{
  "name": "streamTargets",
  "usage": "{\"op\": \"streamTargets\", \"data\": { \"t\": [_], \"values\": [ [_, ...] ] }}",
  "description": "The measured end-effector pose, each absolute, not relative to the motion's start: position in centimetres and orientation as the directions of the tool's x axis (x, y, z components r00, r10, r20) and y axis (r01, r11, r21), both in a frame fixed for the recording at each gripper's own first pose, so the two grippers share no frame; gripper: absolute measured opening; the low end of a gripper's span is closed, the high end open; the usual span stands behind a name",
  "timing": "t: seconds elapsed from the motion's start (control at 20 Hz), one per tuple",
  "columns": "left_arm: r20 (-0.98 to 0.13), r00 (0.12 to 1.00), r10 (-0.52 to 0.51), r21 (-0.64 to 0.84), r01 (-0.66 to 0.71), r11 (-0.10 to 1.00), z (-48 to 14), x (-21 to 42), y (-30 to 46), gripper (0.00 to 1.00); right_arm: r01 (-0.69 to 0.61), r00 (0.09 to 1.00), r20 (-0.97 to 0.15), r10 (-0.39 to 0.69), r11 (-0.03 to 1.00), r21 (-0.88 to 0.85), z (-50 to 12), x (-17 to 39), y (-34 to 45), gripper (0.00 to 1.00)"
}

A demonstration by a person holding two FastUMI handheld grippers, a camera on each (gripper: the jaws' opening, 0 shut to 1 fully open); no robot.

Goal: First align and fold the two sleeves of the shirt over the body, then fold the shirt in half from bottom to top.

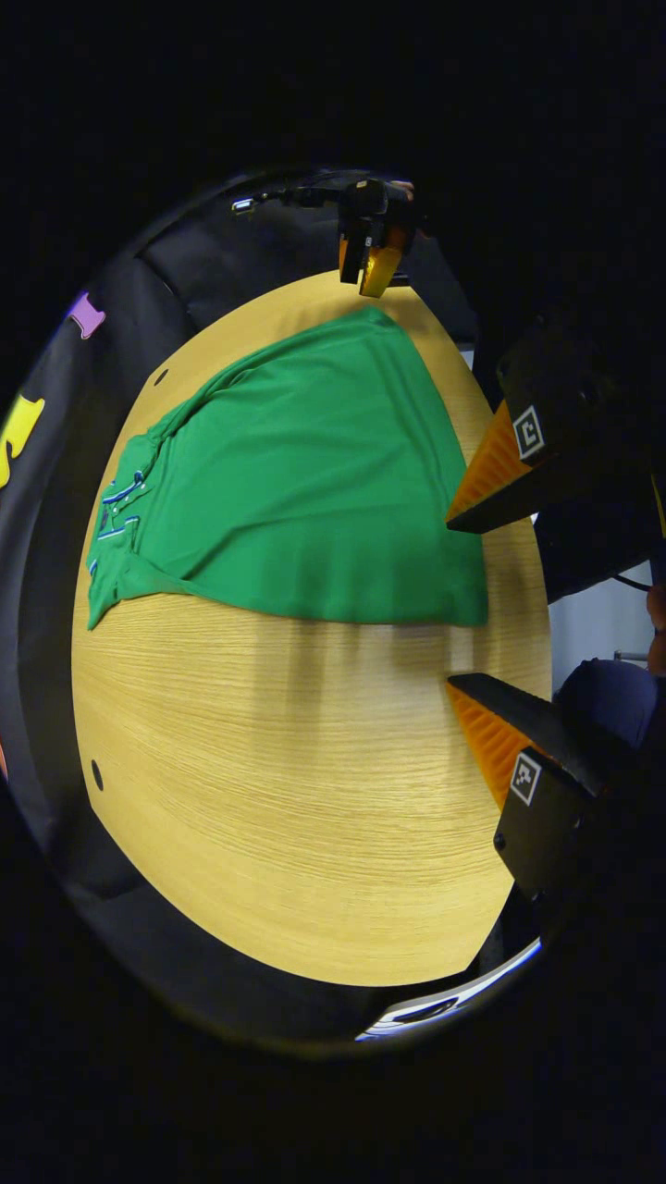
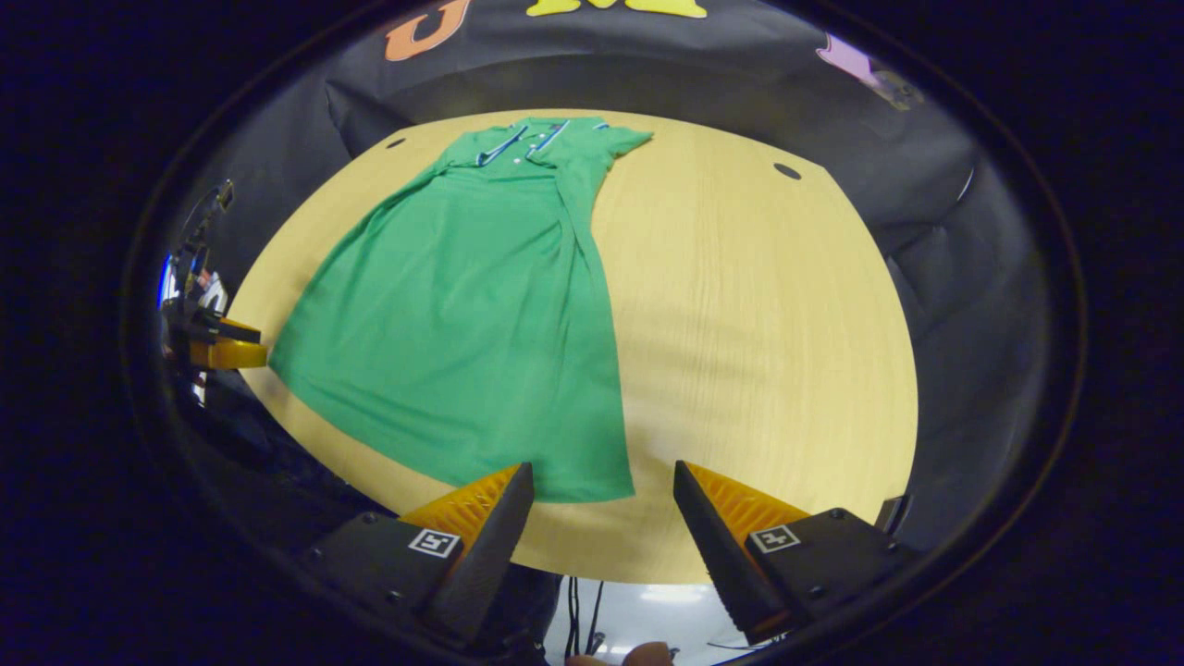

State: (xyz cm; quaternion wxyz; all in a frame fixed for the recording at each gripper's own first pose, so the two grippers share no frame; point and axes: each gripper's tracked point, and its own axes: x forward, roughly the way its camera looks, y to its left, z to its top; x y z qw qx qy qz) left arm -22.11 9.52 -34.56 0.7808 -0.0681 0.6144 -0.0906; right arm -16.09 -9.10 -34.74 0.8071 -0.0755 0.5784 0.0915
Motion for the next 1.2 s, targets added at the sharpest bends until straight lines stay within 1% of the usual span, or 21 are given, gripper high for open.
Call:
{"op": "streamTargets", "data": {
  "t": [0.15,0.2,0.25,0.3,0.35,0.4,0.45,0.5,0.55,0.65,0.8,0.85,0.9,0.95,1.0,1.1,1.15,1.2],
  "values": [
    [-0.959,0.197,-0.205,-0.203,0.031,0.979,-35.1,-22.5,9.2,0.99,-0.205,0.299,-0.953,0.053,0.979,-0.010,-36.0,-15.7,-8.8,0.97],
    [-0.961,0.189,-0.204,-0.204,0.020,0.979,-35.1,-22.5,8.8,0.99,-0.207,0.290,-0.955,0.053,0.978,-0.009,-36.3,-15.6,-8.6,0.88],
    [-0.963,0.183,-0.197,-0.199,0.007,0.980,-35.3,-22.5,8.6,0.99,-0.213,0.284,-0.957,0.048,0.977,-0.014,-36.7,-15.6,-8.5,0.88],
    [-0.963,0.183,-0.196,-0.201,-0.006,0.980,-35.5,-22.2,8.3,0.98,-0.214,0.277,-0.960,0.040,0.977,-0.021,-37.1,-15.5,-8.4,1.00],
    [-0.965,0.175,-0.195,-0.201,-0.018,0.979,-35.8,-22.3,8.1,0.99,-0.211,0.273,-0.961,0.036,0.977,-0.023,-37.4,-15.5,-8.4,0.97],
    [-0.971,0.169,-0.172,-0.179,-0.028,0.983,-35.8,-22.2,8.3,0.99,-0.210,0.262,-0.964,0.034,0.977,-0.023,-37.8,-15.6,-8.3,0.97],
    [-0.972,0.165,-0.168,-0.176,-0.035,0.984,-35.8,-22.1,8.3,0.98,-0.212,0.253,-0.966,0.047,0.977,-0.009,-37.9,-15.7,-8.1,0.88],
    [-0.974,0.157,-0.162,-0.171,-0.044,0.984,-35.8,-22.0,8.2,0.95,-0.212,0.258,-0.965,0.051,0.977,-0.005,-38.1,-15.4,-8.0,0.88],
    [-0.978,0.142,-0.152,-0.161,-0.051,0.986,-35.8,-22.1,8.2,0.95,-0.211,0.251,-0.966,0.058,0.977,0.004,-38.0,-15.5,-8.1,0.96],
    [-0.987,0.104,-0.121,-0.125,-0.032,0.992,-36.0,-22.3,8.3,0.96,-0.203,0.248,-0.967,0.061,0.979,0.009,-38.0,-15.5,-8.2,0.96],
    [-0.997,0.060,-0.048,-0.045,0.042,0.998,-36.1,-22.3,8.8,0.96,-0.210,0.246,-0.967,0.061,0.978,0.008,-38.2,-15.6,-8.3,0.97],
    [-0.997,0.066,-0.046,-0.043,0.042,0.998,-36.3,-21.9,8.6,1.00,-0.207,0.241,-0.969,0.060,0.978,0.009,-38.0,-15.6,-8.3,0.97],
    [-0.997,0.056,-0.045,-0.044,0.025,0.999,-36.4,-21.8,8.6,0.95,-0.212,0.232,-0.971,0.056,0.977,0.006,-38.1,-15.7,-8.3,0.97],
    [-0.998,0.050,-0.047,-0.047,0.006,0.999,-36.3,-22.0,8.3,0.87,-0.210,0.222,-0.974,0.052,0.978,0.004,-38.1,-15.7,-8.3,0.86],
    [-0.998,0.046,-0.049,-0.049,-0.003,0.999,-36.2,-22.1,8.1,0.85,-0.206,0.208,-0.977,0.052,0.979,0.008,-38.1,-15.8,-8.2,0.81],
    [-0.998,0.032,-0.063,-0.064,-0.023,0.998,-36.3,-22.2,7.7,0.73,-0.204,0.202,-0.978,0.045,0.979,0.003,-38.0,-16.2,-8.0,0.54],
    [-0.997,0.024,-0.076,-0.076,-0.029,0.997,-36.2,-22.1,7.5,0.63,-0.211,0.197,-0.979,0.042,0.977,-0.001,-38.0,-16.1,-7.9,0.41],
    [-0.995,0.016,-0.098,-0.099,-0.053,0.994,-36.1,-22.1,7.2,0.48,-0.197,0.204,-0.978,0.055,0.980,0.014,-37.8,-15.9,-7.5,0.41]
  ]
}}
